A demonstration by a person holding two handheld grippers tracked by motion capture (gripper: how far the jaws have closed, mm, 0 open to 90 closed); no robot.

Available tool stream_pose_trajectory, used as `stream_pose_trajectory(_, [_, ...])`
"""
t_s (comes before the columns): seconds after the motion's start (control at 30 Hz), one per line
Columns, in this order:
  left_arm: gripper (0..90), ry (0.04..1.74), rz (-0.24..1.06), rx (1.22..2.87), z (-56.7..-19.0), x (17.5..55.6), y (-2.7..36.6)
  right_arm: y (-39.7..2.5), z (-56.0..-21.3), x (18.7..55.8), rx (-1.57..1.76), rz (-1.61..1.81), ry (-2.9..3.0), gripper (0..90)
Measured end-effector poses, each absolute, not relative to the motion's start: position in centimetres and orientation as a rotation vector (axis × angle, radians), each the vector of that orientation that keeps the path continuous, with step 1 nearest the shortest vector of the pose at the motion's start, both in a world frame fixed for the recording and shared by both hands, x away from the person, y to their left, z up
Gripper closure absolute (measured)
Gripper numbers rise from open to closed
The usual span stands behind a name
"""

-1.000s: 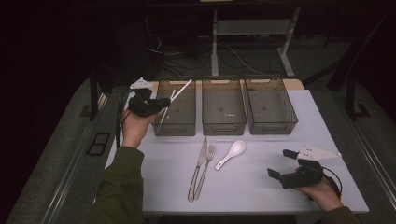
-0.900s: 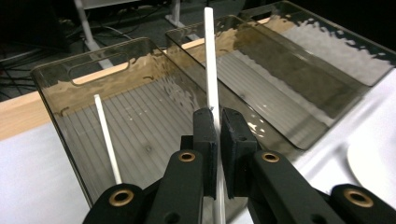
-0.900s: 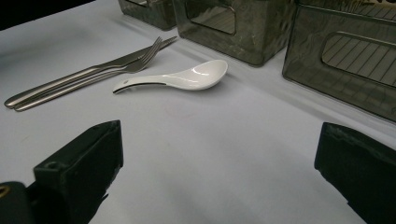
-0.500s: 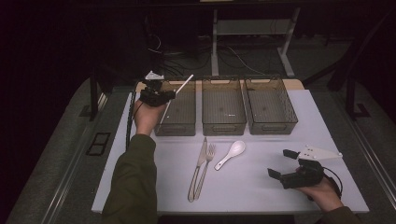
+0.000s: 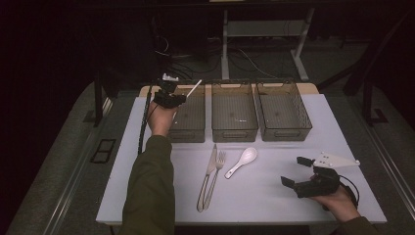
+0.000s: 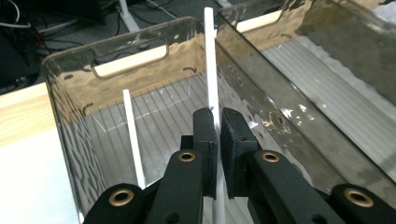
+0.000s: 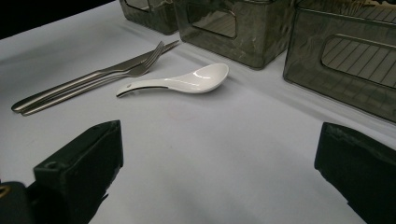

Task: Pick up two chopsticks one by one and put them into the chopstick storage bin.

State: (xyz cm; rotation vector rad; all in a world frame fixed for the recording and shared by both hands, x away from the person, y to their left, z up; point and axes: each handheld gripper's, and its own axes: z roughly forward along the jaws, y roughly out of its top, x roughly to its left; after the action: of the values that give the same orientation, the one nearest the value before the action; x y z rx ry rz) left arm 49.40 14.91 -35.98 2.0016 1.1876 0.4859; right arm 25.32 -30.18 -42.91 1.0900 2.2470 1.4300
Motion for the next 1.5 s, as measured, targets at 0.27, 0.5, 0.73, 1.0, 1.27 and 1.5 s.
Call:
stream_pose_trajectory(0.27, [84.4,1.209,0.500,2.101,-37.3,49.9,14.1,-30.2,-42.9,25.3,1.084,1.433,2.247,1.3])
stream_pose_trajectory(0.5, [83.4,1.205,0.477,2.112,-37.7,50.0,13.8,-30.2,-42.8,25.2,1.088,1.434,2.244,1.3])
stream_pose_trajectory(0.73, [76.0,1.167,0.484,2.067,-37.2,49.7,13.5,-30.2,-42.8,25.2,1.087,1.434,2.245,1.3])
stream_pose_trajectory(1.0, [60.5,1.068,0.444,2.063,-35.6,48.3,13.3,-30.2,-42.8,25.2,1.082,1.432,2.250,1.3])
stream_pose_trajectory(1.27, [44.1,0.961,0.352,2.069,-34.1,45.3,13.5,-30.2,-42.9,25.2,1.083,1.426,2.253,1.3])
stream_pose_trajectory(1.5, [35.9,0.914,0.315,2.023,-34.5,41.4,13.8,-30.2,-42.9,25.2,1.082,1.418,2.252,1.3])
